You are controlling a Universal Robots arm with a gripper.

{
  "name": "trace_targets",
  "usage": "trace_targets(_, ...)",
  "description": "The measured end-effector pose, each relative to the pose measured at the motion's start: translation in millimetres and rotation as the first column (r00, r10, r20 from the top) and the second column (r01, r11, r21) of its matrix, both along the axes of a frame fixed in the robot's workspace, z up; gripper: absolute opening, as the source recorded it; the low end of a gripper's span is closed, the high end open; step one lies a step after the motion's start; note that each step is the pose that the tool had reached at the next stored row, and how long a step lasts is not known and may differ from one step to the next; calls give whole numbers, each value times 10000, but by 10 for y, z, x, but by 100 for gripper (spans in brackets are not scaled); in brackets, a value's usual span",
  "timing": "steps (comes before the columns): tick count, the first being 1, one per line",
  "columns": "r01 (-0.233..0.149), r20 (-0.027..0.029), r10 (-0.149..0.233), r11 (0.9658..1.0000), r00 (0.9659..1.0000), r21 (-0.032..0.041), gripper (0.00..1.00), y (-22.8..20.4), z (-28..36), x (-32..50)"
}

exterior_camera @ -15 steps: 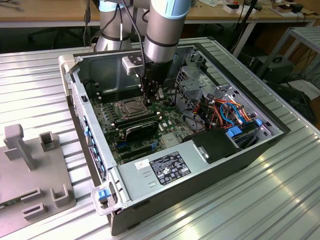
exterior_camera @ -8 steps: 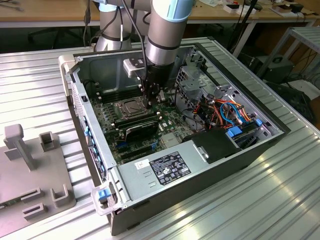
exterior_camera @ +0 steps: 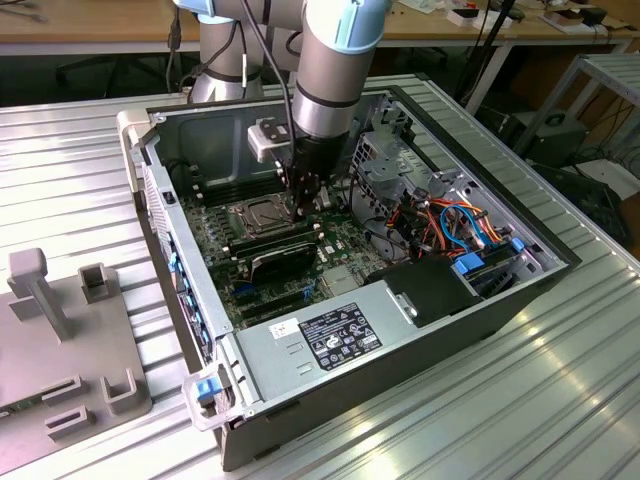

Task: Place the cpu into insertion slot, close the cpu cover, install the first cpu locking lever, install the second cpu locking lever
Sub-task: 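Install the second cpu locking lever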

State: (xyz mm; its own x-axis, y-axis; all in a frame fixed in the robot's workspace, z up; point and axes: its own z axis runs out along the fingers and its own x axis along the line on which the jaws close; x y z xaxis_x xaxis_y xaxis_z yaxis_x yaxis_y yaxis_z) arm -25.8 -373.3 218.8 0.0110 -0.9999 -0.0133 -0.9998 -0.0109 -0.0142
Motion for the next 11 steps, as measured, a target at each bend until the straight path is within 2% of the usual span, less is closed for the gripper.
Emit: trace_targets(11, -15, 0, 15, 10000, 10000, -2, 11, -4, -1, -116)
